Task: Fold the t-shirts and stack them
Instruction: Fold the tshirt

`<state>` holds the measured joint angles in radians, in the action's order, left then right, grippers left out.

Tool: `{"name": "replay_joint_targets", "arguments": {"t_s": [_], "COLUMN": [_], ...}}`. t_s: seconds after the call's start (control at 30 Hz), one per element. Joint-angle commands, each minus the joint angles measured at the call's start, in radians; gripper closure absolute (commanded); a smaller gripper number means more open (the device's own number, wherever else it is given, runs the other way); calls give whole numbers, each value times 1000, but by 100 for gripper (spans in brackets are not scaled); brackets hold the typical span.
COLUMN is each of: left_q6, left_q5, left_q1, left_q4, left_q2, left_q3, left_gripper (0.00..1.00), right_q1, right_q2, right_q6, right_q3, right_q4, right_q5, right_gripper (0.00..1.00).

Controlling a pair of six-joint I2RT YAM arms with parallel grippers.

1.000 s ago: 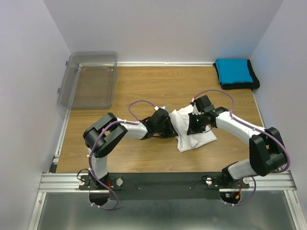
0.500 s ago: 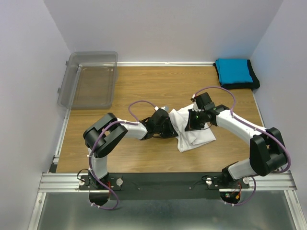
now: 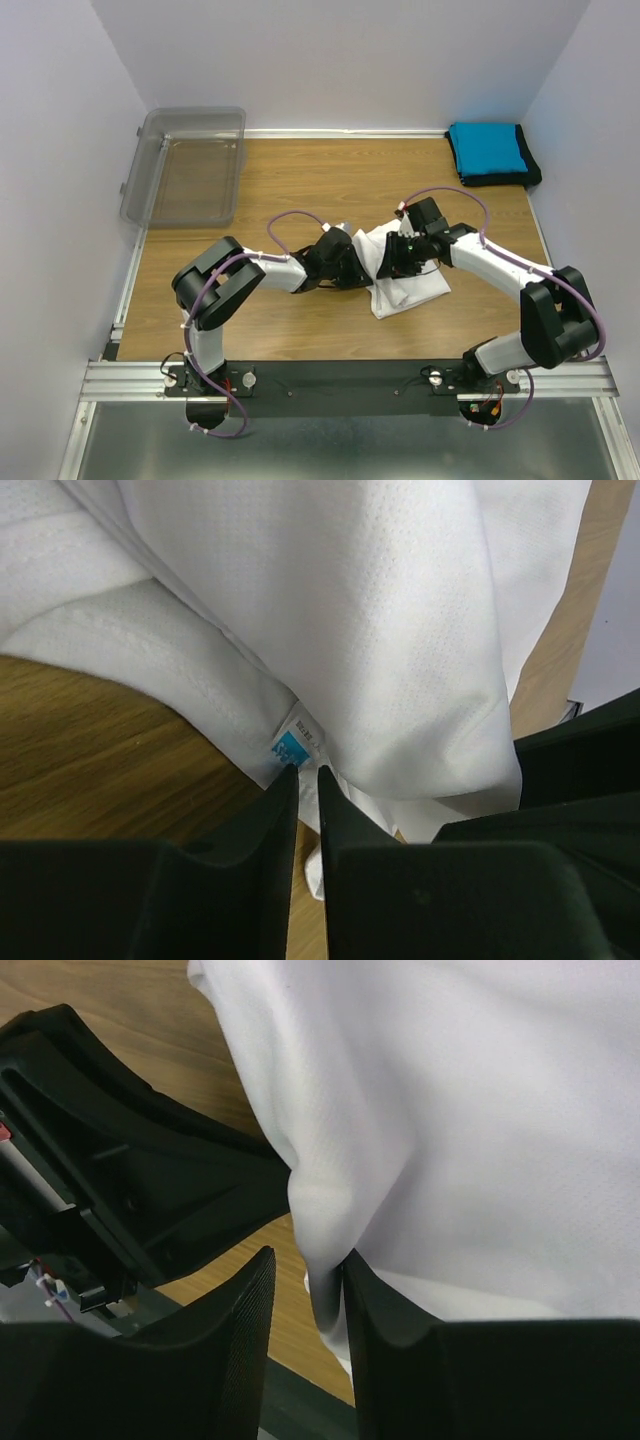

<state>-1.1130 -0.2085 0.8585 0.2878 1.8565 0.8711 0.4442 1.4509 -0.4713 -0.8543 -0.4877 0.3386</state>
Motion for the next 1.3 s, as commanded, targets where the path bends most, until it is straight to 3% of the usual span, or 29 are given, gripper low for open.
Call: {"name": "replay_joint_targets", "arguments": {"t_s": [0.0, 0.2, 0.47, 0.6, 0.93, 1.13, 1.27], "left_q6": [-8, -31, -42, -21, 57, 143, 189], "left_q5": [18, 127, 342, 374, 368, 288, 215], "left_q1": [-6, -16, -47, -49, -49, -49, -49], "left_q4": [-30, -130, -309, -360, -375, -366, -365], "left_q2": [-69, -215, -433, -483, -458, -312, -182], "left_q3": [-35, -92, -178, -179, -31, 155, 296], "left_gripper": [77, 68, 60, 60, 59, 60, 65], "right_q1": [5, 5, 7, 8, 34, 44, 41], "right_q2": [-43, -72, -78, -61, -9, -93, -201], "right_q6": [-12, -26, -105, -73, -49, -63, -99], "right_q3": [-8, 21, 156, 167, 179, 166, 184], "right_q4": [21, 32, 199, 207, 247, 233, 213], "right_q5": [39, 56, 200, 191, 238, 226, 128], "right_gripper": [59, 57, 57, 47, 44, 43, 43]}}
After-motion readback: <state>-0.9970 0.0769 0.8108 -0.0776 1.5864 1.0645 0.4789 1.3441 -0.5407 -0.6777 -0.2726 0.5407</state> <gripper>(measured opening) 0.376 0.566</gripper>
